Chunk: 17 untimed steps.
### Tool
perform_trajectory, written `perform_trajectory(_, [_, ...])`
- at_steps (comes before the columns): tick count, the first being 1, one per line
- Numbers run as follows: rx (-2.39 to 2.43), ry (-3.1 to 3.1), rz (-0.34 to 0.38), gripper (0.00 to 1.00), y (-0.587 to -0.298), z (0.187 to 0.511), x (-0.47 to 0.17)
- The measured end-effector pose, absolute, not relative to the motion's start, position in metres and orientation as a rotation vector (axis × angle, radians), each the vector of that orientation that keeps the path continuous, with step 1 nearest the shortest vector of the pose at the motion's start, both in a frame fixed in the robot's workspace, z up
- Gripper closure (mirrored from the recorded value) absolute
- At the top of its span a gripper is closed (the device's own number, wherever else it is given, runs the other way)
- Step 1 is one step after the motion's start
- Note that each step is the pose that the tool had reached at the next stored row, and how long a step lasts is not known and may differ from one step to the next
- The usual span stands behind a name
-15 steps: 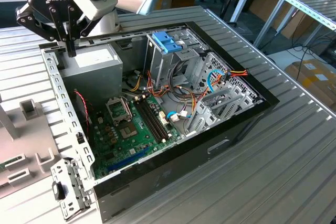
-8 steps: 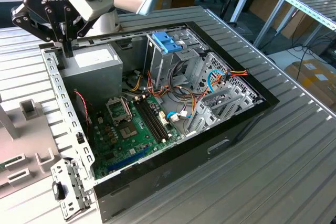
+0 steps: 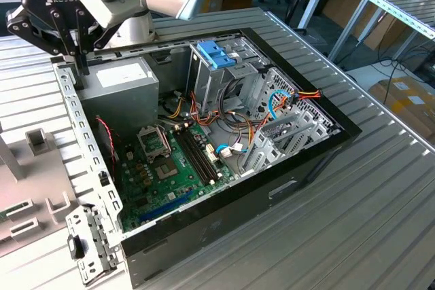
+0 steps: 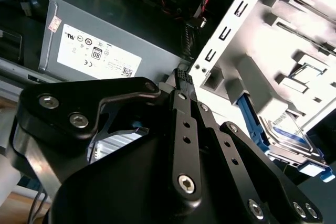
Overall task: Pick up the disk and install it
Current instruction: 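Reach for the disk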
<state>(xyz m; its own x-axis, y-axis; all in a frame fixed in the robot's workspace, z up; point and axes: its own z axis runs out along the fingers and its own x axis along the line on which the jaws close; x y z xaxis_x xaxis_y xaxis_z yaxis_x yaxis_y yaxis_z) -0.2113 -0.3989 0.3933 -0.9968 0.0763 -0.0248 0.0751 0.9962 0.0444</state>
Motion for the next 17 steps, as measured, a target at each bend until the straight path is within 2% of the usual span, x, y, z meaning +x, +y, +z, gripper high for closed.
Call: perform_trajectory(17, [0.118, 3.112, 0.068, 0.89, -0.399, 0.393, -0.228])
